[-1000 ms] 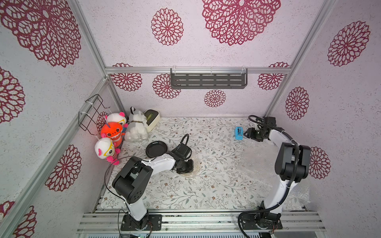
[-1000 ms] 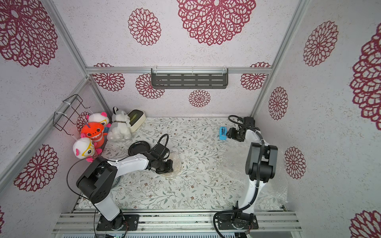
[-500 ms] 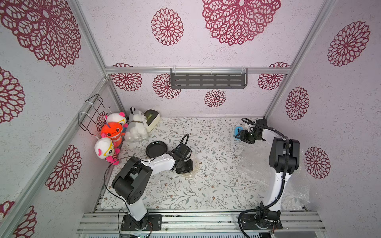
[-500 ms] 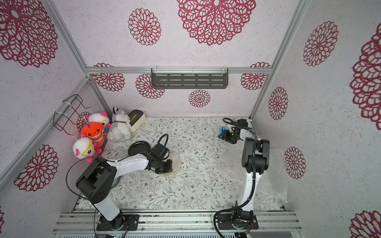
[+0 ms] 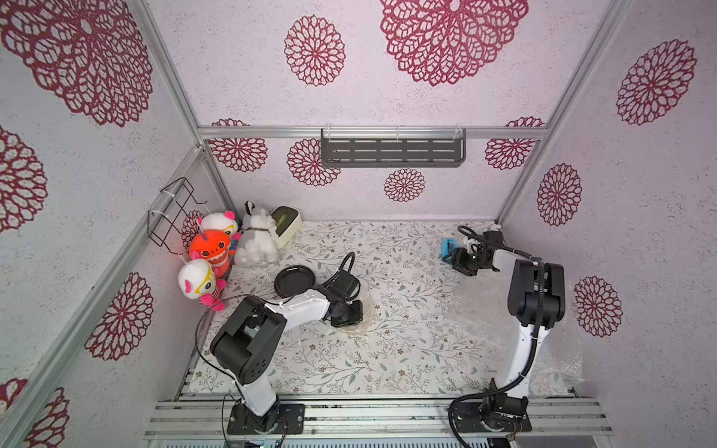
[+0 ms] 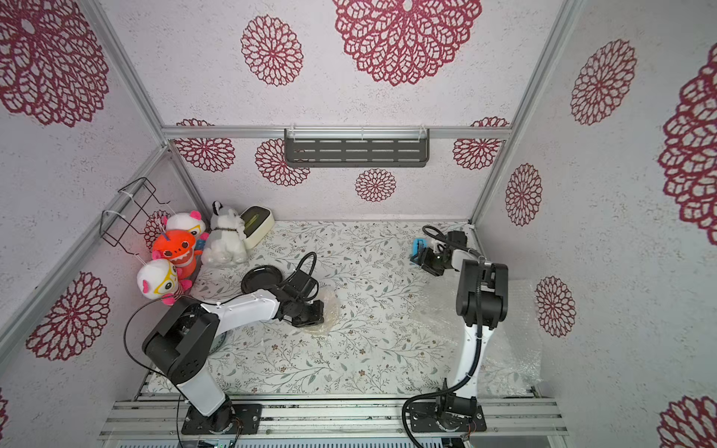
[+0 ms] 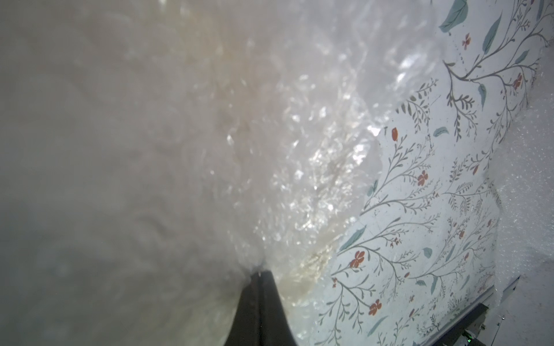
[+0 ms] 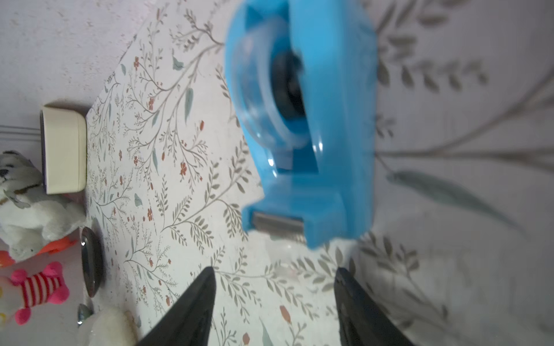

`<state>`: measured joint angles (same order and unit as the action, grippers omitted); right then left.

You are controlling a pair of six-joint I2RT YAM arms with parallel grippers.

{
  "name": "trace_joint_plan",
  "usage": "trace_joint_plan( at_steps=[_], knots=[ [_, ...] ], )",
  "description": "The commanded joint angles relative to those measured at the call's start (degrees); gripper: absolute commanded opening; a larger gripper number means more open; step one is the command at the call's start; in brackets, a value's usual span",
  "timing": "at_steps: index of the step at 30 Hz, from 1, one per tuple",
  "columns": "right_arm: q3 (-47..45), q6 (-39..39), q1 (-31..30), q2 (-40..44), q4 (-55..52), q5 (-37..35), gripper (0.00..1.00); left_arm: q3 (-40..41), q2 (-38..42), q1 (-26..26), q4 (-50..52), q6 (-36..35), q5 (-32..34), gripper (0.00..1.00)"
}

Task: Wrap dinner plates in bubble wrap
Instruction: Adjust the bubble wrap at the center of the board.

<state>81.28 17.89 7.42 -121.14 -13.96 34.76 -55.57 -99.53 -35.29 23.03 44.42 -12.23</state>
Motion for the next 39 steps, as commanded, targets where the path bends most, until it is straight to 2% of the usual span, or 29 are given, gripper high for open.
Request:
trace_joint_plan(
  at_steps=[1, 2, 4, 8, 13, 16, 18, 22, 25, 28, 33, 36, 39],
  knots=[
    [-5.73, 5.05, -0.25, 5.85, -0.07, -1.38, 0.71, 1.01, 0.21, 0.66, 3.78, 0.33, 3.32, 0.0],
    [-7.6, 5.39, -0.42, 6.82, -0.09, -2.46, 0.78, 1.06, 0.21, 0.66, 3.71, 0.26, 3.19, 0.0],
    [-10.43, 6.43, -0.39, 8.67, -0.65, -7.37, 0.99, 1.16, 0.21, 0.66, 3.52, 0.16, 2.97, 0.0],
    [-14.85, 7.96, 0.76, 13.01, -3.15, -20.36, 0.99, 1.34, 0.37, 0.66, 3.34, 0.21, 2.99, 0.0],
    [-20.81, 6.72, 5.98, 19.29, -4.63, -28.96, 0.99, 1.89, 1.08, 0.66, 3.06, 0.33, 3.2, 0.0],
    [-22.18, 4.0, 11.16, 19.65, -4.08, -31.07, 0.99, 1.97, 1.02, 0.7, 2.86, 0.05, 3.14, 0.0],
    [-20.28, 2.04, 13.42, 17.75, -4.23, -29.43, 0.99, 1.93, 0.83, 0.62, 2.81, -0.19, 2.94, 0.0],
    [-13.56, 0.75, 13.31, 15.69, -6.12, -24.21, 0.99, 1.82, 0.56, 0.66, 2.46, -0.22, 2.52, 0.0],
    [-12.88, 1.89, 12.45, 21.33, -8.14, -26.66, 0.99, 2.04, 0.81, 0.66, 2.29, 0.13, 2.71, 0.0],
    [-18.42, 3.82, 12.67, 31.14, -9.51, -32.03, 0.99, 2.05, 0.68, 0.66, 2.03, 0.09, 2.35, 0.0],
    [-33.52, 6.73, 12.65, 45.04, -12.29, -40.77, 0.99, 1.49, -0.22, 0.75, 2.37, -0.8, 1.64, 0.0],
    [-42.04, 10.67, 12.62, 50.08, -11.4, -40.98, 0.99, 1.64, -0.23, 0.82, 2.4, -1.01, 1.55, 0.0],
    [-45.94, 11.81, 12.64, 50.31, -9.32, -38.13, 0.99, 1.69, -0.18, 0.99, 2.39, -1.01, 1.59, 0.0]
  ],
)
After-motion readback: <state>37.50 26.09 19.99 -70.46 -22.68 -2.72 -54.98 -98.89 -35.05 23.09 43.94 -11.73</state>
